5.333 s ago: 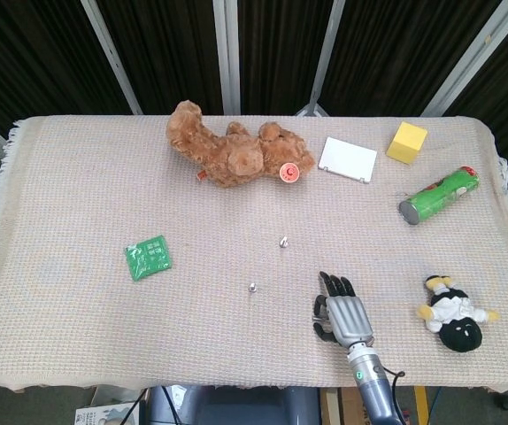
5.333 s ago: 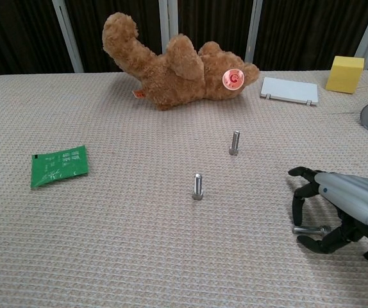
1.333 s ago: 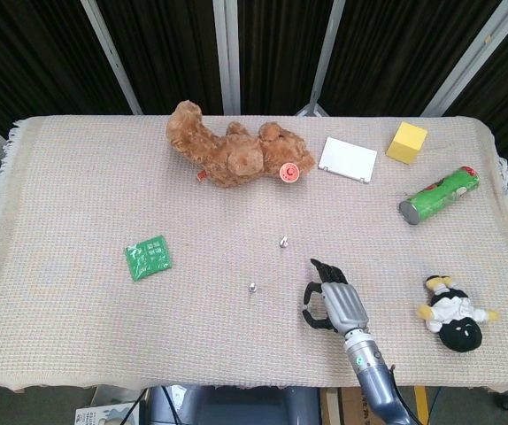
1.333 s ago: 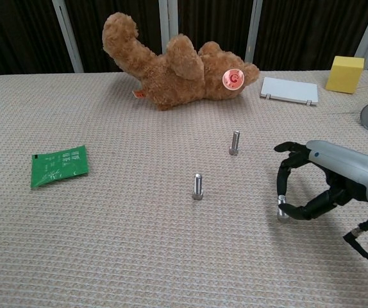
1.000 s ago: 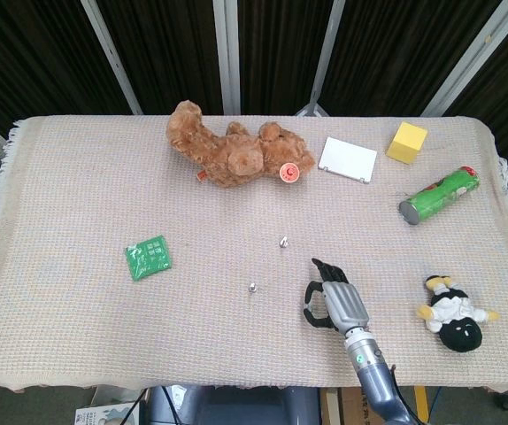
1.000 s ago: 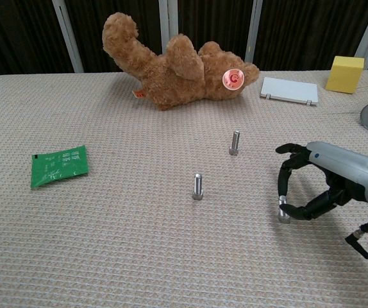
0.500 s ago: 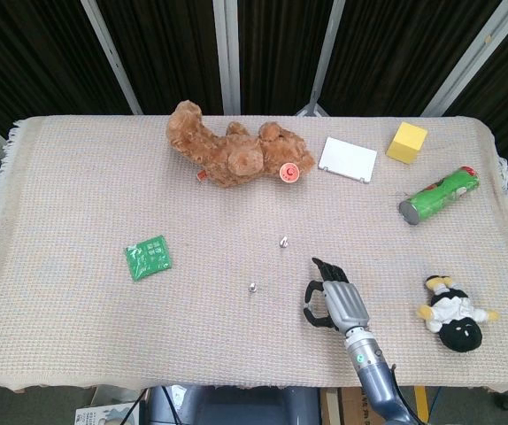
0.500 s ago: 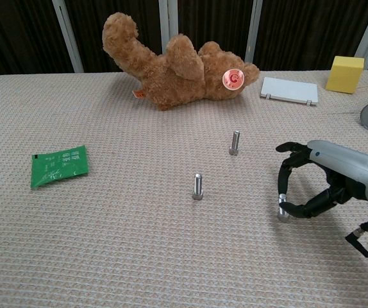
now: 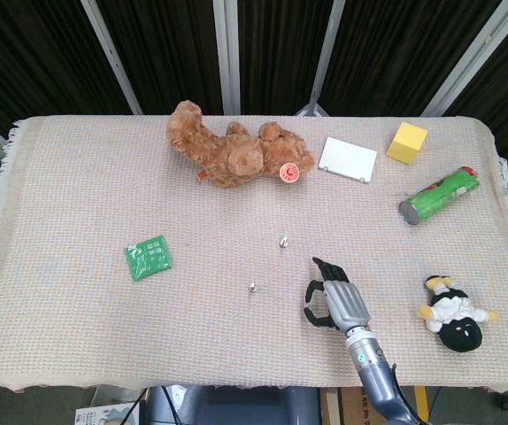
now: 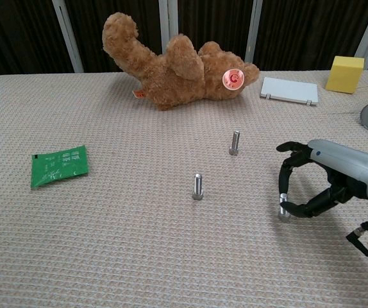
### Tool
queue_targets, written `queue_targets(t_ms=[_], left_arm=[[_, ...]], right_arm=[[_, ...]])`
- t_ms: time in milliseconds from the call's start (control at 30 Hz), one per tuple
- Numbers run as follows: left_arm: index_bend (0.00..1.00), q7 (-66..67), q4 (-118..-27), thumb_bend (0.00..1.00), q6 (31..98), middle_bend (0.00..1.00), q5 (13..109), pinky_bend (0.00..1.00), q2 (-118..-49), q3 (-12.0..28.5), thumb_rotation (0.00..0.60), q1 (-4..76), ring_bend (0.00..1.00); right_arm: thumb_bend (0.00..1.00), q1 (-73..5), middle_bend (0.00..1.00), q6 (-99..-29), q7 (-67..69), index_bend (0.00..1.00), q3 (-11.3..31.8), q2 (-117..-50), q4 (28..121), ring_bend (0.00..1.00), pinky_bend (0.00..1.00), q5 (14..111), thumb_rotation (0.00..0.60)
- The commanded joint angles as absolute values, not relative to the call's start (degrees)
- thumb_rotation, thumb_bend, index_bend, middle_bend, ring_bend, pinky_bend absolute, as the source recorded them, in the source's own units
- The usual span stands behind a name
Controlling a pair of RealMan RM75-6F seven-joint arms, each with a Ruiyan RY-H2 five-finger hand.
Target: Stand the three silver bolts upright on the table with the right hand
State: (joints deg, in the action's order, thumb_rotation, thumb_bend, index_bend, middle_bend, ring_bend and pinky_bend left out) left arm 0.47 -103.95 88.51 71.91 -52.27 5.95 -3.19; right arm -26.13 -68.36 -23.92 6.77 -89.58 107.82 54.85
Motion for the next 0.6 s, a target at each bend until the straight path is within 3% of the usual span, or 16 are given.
queue_targets(t_ms=[33,600], left_arm=[[0.03,0.49,-103.95,0.08,88.52,0.03,71.9,0.07,-52.28,5.94,0.6,-3.19,0.0],[0.03,0.52,-103.98,0.08,88.64,0.03,71.84,0.07,-52.29,5.96,0.6,-3.27,0.0]], right_arm=[[0.39,-26.19,0.0,-68.25,-23.93,0.59,6.74,-89.55,107.82,0.0,0.04,54.76,0.6],[0.39,-26.41,0.0,-67.87,-23.93,0.54,6.25,-88.87,108.0,0.0,0.04,54.58,0.6]])
